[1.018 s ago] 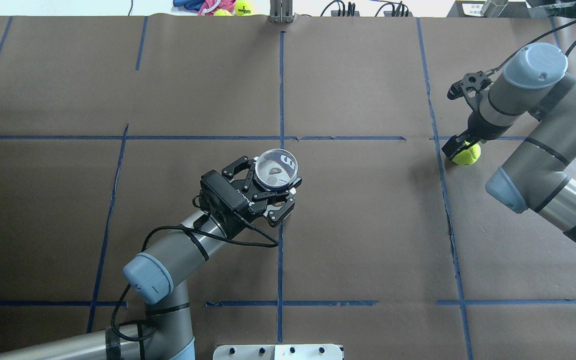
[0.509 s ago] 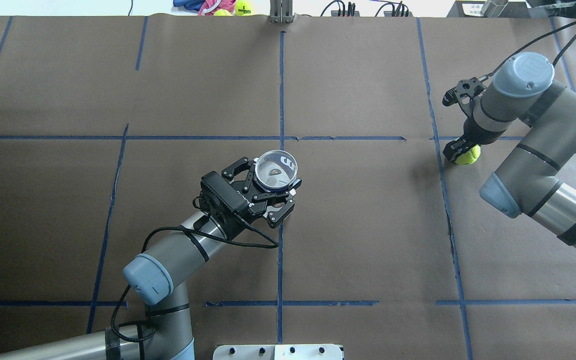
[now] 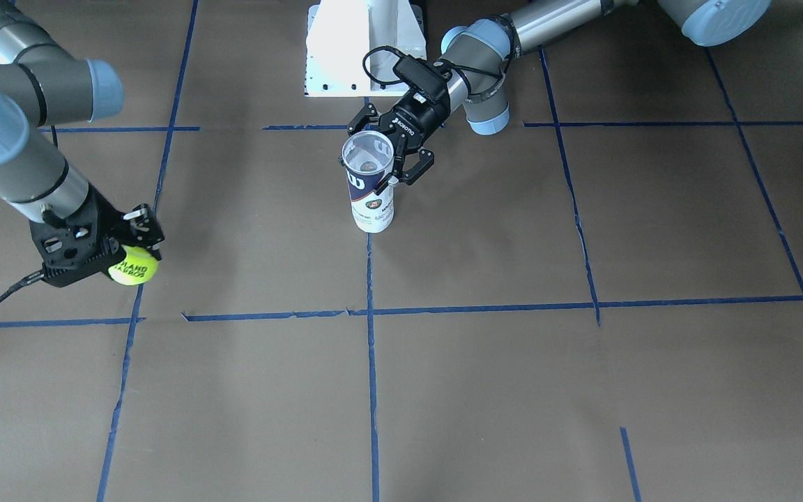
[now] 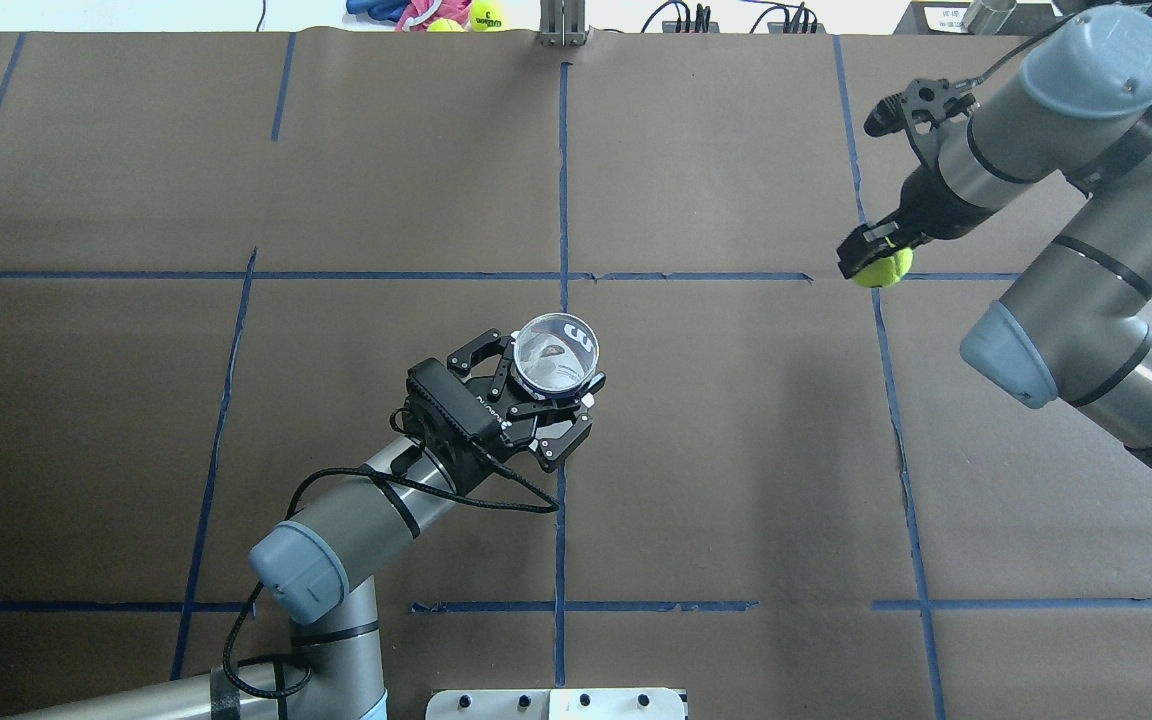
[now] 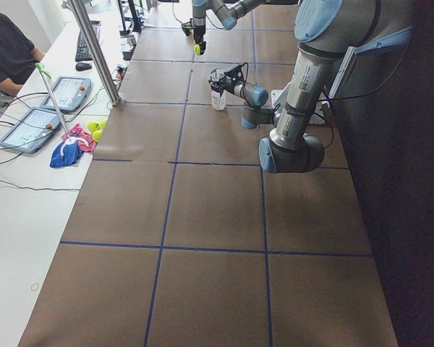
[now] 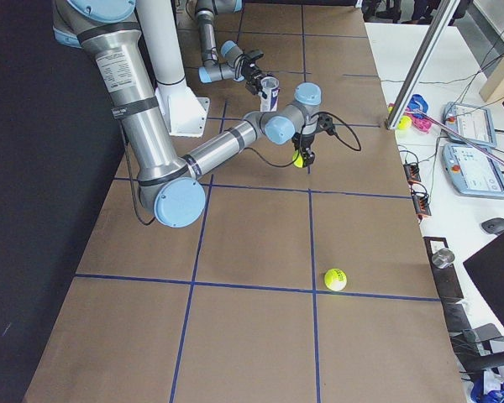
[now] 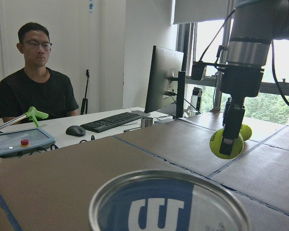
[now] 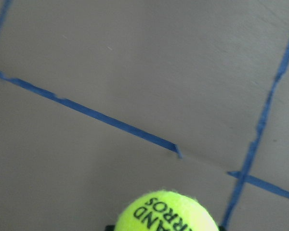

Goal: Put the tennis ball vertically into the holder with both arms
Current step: 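Carry the ball with the right gripper over the can's open end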

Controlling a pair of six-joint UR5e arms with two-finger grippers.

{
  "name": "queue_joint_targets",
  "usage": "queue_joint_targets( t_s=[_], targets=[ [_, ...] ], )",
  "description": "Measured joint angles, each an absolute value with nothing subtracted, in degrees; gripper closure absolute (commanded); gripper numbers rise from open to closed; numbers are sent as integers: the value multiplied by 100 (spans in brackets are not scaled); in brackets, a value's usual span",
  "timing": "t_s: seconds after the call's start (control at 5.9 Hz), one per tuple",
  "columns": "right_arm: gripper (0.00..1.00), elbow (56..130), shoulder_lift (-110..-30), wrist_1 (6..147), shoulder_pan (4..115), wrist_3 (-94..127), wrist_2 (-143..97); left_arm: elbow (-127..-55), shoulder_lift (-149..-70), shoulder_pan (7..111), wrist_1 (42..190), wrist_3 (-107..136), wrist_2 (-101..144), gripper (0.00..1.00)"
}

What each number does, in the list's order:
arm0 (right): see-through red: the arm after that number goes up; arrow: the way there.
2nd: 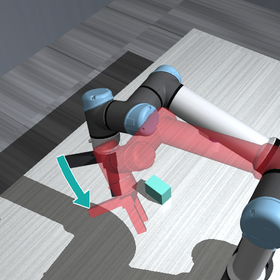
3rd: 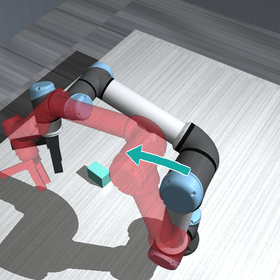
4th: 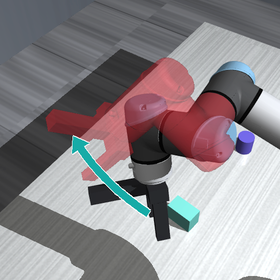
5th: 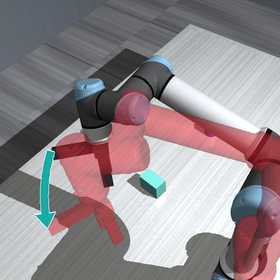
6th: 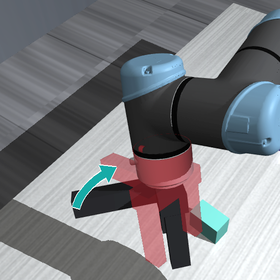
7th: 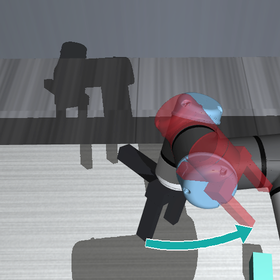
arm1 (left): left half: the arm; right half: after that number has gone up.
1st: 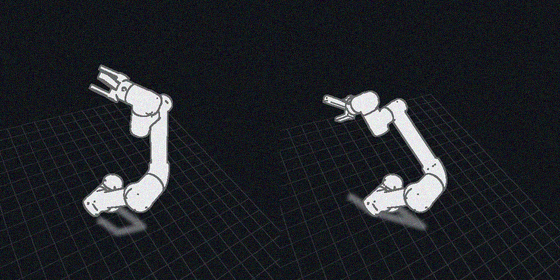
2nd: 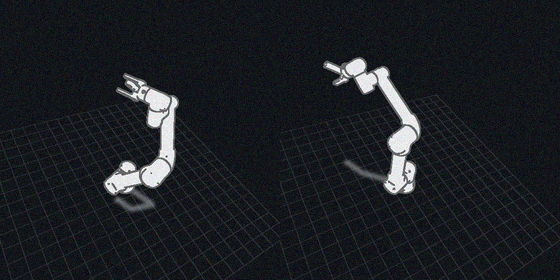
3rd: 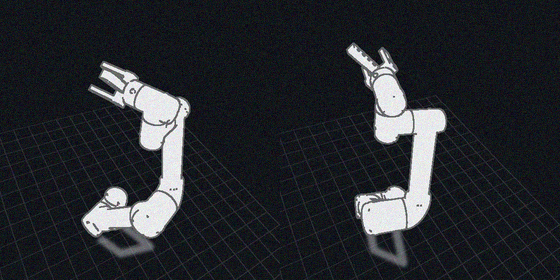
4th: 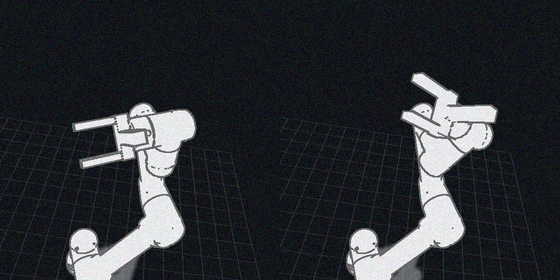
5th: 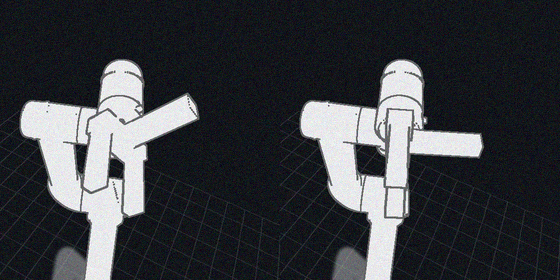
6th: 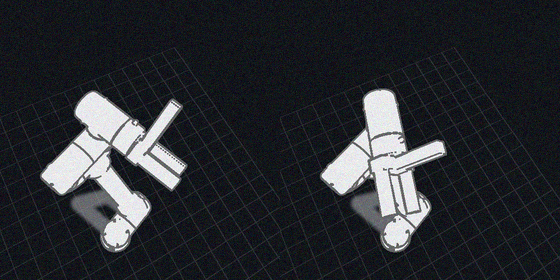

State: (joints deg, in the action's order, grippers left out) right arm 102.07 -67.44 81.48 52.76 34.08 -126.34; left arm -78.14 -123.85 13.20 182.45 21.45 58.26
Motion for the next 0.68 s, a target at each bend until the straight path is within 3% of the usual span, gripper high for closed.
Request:
queue_joint_targets(
  t_s=[0.34, 0.68],
  targets=[
    [96, 11070, -6074, 8120, 4847, 5530, -12902, -7819, -12386, 1295, 18253, 2145, 5808, 16],
    [96, 11237, -5495, 8113, 4086, 6517, -12316, -7822, -12398, 1296, 18253, 2145, 5806, 16]
  ],
)
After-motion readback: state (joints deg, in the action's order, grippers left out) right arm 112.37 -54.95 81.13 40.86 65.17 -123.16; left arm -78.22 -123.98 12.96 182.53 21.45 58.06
